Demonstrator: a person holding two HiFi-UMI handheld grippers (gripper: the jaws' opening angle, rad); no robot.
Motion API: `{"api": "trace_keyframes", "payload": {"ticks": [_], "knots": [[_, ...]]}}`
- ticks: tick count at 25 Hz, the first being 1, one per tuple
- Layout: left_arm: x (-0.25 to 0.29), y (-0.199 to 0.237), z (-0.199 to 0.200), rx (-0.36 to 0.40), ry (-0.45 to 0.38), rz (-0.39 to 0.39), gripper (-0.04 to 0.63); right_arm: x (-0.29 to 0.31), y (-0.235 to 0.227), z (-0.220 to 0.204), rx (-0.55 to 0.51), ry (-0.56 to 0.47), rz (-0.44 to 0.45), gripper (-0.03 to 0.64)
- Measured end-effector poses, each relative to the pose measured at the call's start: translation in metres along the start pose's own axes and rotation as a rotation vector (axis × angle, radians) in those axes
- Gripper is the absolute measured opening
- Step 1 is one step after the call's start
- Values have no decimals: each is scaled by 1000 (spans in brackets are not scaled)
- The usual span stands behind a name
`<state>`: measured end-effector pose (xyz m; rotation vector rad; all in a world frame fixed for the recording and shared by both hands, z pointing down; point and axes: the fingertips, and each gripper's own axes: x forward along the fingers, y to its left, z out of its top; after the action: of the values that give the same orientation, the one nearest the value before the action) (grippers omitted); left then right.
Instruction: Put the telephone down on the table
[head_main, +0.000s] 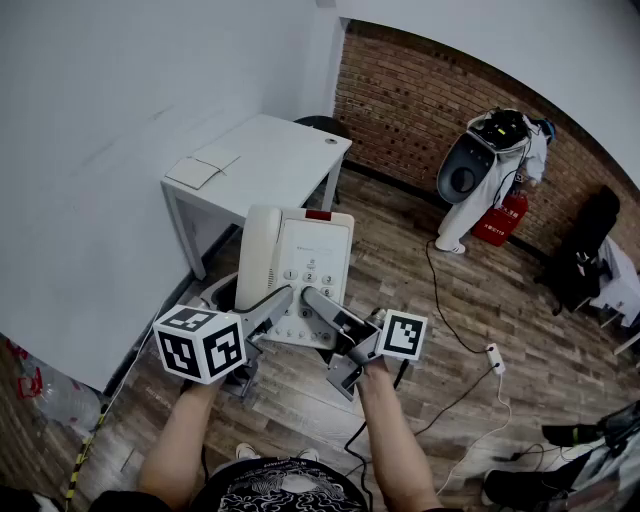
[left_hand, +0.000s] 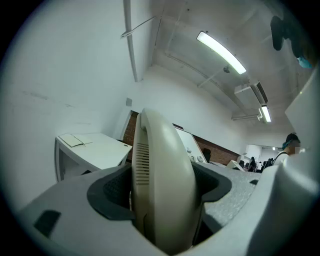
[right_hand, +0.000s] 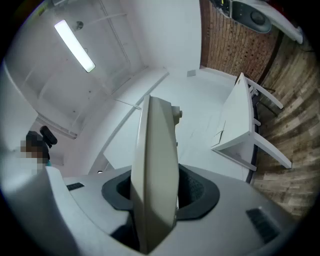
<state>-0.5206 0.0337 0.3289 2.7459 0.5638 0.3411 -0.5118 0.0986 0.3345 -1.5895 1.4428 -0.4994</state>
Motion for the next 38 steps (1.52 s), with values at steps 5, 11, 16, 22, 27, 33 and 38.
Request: {"api": "trace_keyframes", "payload": {"ticks": [5, 11, 16, 22, 27, 33, 38], "knots": [[3, 1, -3, -1, 6, -1, 371, -2, -3, 0, 8, -4, 1, 183], [2, 3, -4, 3, 14, 5, 371, 0, -6, -2, 12, -6, 6, 183], [26, -16, -12, -1, 21, 1, 368, -25, -13, 15, 17, -10, -1, 182], [79, -65, -18, 15, 42, 6, 367, -80, -22, 61, 37, -26, 11, 183], [102, -68, -21, 26, 54, -2, 367, -90, -36, 77, 38, -46, 14, 183], [143, -45, -18, 25, 70, -20, 367, -79, -71, 104, 38, -61, 1, 183], [208, 7, 12, -1, 94, -42, 367, -35, -120, 160, 52, -70, -34, 183]]}}
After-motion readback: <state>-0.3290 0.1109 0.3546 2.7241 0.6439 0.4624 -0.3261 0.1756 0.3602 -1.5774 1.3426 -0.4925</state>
